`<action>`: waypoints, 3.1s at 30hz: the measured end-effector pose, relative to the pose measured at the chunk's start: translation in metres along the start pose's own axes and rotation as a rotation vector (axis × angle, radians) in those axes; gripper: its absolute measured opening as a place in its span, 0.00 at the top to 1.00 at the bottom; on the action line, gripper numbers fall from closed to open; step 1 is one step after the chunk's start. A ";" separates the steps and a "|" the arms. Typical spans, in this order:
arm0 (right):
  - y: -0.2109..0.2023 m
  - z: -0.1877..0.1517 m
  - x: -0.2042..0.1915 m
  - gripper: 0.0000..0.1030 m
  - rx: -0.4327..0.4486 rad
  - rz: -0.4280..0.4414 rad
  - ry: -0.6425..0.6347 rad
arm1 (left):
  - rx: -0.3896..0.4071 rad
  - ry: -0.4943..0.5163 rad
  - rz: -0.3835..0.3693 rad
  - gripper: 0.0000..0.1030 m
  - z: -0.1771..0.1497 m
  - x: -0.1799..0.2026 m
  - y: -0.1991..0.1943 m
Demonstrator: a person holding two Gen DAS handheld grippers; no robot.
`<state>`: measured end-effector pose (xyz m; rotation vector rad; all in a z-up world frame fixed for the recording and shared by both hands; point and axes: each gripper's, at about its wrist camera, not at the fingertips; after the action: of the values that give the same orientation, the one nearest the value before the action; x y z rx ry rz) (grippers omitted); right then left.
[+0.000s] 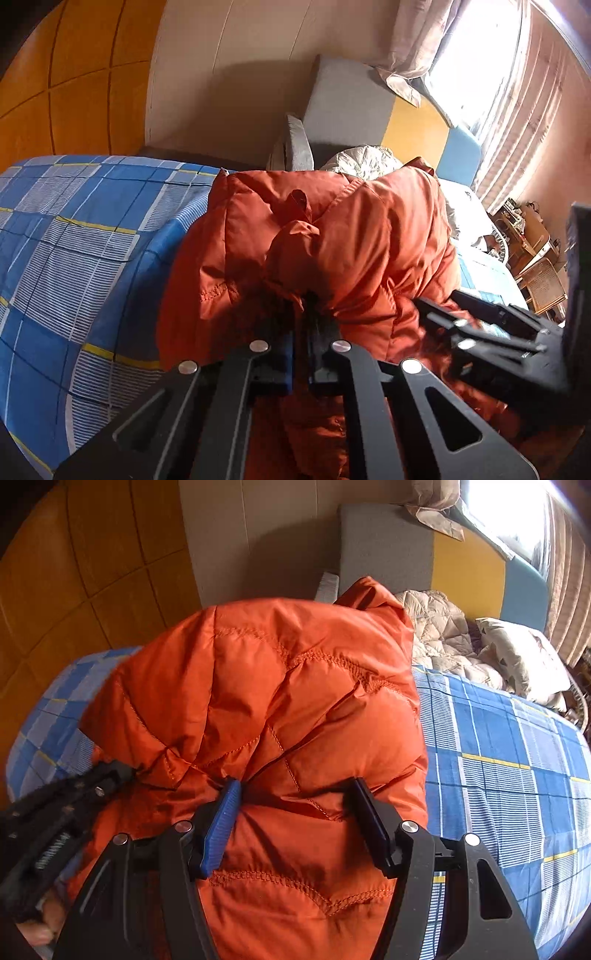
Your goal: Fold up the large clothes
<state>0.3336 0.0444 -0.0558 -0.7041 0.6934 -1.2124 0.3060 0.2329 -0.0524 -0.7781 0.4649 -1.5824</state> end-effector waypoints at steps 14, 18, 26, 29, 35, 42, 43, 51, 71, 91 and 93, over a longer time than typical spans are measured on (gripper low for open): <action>0.021 0.045 0.002 0.39 0.057 -0.053 0.052 | -0.007 -0.025 -0.031 0.96 -0.011 -0.018 0.011; 0.035 0.044 -0.012 0.38 0.027 -0.060 0.000 | -0.006 -0.047 -0.034 0.96 -0.018 -0.027 0.015; 0.069 0.033 -0.034 0.37 -0.031 -0.085 -0.100 | -0.003 -0.097 -0.025 0.96 -0.032 -0.045 0.020; 0.082 0.025 -0.035 0.37 -0.038 -0.086 -0.111 | -0.008 -0.109 -0.019 0.96 -0.035 -0.048 0.023; 0.083 0.020 -0.033 0.37 -0.020 -0.082 -0.102 | -0.034 -0.178 0.001 0.90 -0.026 -0.050 0.018; 0.056 0.023 -0.024 0.33 0.016 -0.049 -0.077 | -0.009 -0.161 0.104 0.44 -0.002 -0.034 0.000; 0.053 0.024 -0.023 0.28 0.019 -0.043 -0.070 | -0.013 -0.156 0.107 0.41 0.001 -0.032 0.001; 0.009 0.017 0.009 0.11 0.033 0.027 -0.035 | -0.077 -0.114 0.186 0.36 0.010 -0.031 0.032; 0.050 -0.018 0.092 0.03 -0.185 0.390 0.266 | -0.041 -0.025 0.082 0.36 -0.009 -0.047 0.048; 0.001 -0.037 0.013 0.64 0.047 0.149 -0.061 | 0.061 -0.170 -0.085 0.86 -0.033 -0.062 0.035; -0.008 -0.039 0.009 0.66 0.073 0.140 -0.083 | 0.076 -0.179 -0.094 0.87 -0.034 -0.062 0.028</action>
<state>0.3003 0.0300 -0.0736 -0.6310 0.6158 -1.0689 0.3034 0.2842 -0.1084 -0.8852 0.2403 -1.5907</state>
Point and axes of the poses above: each gripper's, at about its wrist camera, not at the fingertips, and y roughly the way its jaws point, x to its right, z to its top, and after that the axes turned 7 degrees about y, right-handed
